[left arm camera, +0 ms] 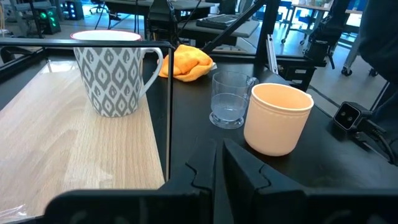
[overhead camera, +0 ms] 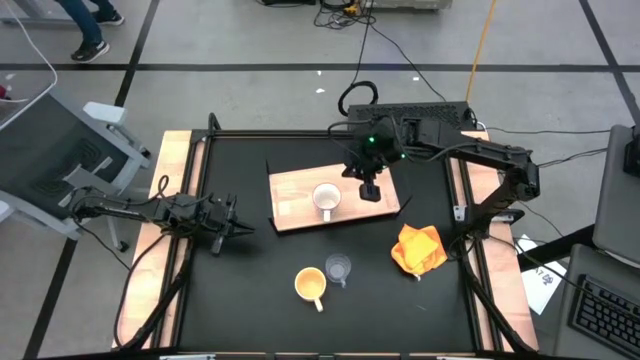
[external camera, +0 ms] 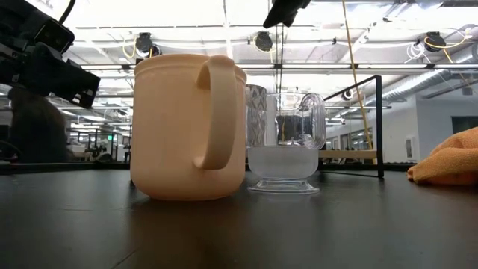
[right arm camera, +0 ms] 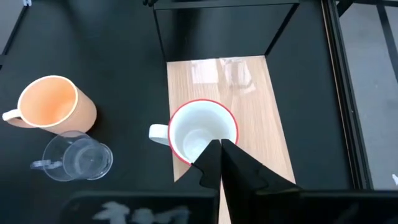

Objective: Stack small to large cups/mugs on shelf
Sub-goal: Put the gray patterned mug on the shelf

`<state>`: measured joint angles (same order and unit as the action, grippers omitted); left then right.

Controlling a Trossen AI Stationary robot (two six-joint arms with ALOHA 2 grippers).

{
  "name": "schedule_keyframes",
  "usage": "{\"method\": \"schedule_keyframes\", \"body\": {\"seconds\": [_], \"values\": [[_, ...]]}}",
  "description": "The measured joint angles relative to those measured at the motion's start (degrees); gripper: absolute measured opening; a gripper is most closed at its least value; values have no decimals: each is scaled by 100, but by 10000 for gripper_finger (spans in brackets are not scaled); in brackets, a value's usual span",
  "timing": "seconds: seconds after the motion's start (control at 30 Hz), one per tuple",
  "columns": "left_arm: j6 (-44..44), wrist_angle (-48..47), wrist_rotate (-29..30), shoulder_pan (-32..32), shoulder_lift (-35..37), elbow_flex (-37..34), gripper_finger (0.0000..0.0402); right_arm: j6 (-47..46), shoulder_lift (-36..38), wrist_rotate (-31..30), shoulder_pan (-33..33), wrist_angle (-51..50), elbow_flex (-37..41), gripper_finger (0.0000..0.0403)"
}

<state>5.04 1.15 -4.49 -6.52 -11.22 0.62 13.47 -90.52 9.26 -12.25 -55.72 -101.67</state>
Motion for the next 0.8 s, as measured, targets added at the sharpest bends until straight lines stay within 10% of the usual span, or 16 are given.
{"method": "schedule_keyframes", "body": {"seconds": [0.43,0.8], "values": [[-74,0,0,2,0,1,31,-215,632,6,0,-709,45,0],[-92,0,2,2,-1,0,31,-562,2218,36,1,107,1692,0]]}}
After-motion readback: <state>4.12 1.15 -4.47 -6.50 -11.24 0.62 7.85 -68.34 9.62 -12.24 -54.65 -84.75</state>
